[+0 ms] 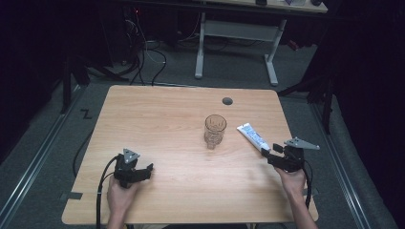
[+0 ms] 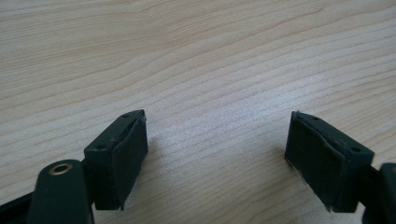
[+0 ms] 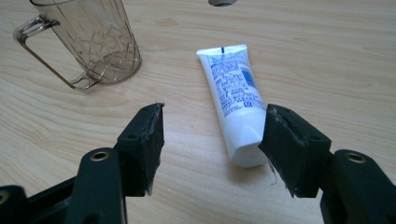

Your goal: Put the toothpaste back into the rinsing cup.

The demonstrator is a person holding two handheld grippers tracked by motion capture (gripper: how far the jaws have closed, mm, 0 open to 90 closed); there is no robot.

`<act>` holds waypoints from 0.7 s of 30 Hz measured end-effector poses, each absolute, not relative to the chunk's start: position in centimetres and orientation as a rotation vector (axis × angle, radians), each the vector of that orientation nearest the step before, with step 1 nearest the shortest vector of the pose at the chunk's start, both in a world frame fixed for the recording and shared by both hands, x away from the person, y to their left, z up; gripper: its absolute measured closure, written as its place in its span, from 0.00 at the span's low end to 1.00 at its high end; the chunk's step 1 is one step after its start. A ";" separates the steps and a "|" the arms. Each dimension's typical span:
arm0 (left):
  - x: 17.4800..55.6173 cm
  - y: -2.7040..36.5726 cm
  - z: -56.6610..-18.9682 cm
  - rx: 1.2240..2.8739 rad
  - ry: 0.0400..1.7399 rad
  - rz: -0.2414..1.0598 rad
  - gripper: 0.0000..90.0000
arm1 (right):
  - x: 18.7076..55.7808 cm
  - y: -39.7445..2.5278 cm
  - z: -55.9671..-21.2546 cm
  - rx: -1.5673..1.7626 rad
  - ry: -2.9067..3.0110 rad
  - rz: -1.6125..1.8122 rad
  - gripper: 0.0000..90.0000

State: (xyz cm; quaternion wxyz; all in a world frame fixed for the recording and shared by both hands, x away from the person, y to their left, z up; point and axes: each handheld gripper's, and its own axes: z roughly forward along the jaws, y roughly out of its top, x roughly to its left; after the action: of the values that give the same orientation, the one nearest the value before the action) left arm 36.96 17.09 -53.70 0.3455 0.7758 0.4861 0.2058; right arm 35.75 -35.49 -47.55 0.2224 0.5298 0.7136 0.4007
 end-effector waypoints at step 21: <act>37.0 17.1 -53.7 2.014 1.262 0.534 0.23 | 38.3 -34.6 -45.7 1.426 2.006 1.081 0.44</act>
State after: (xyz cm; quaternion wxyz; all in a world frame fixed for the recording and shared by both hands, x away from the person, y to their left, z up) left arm 36.96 17.10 -53.70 0.3456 0.7758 0.4862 0.2057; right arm 38.34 -34.63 -45.70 0.2249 0.5169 0.7271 0.3917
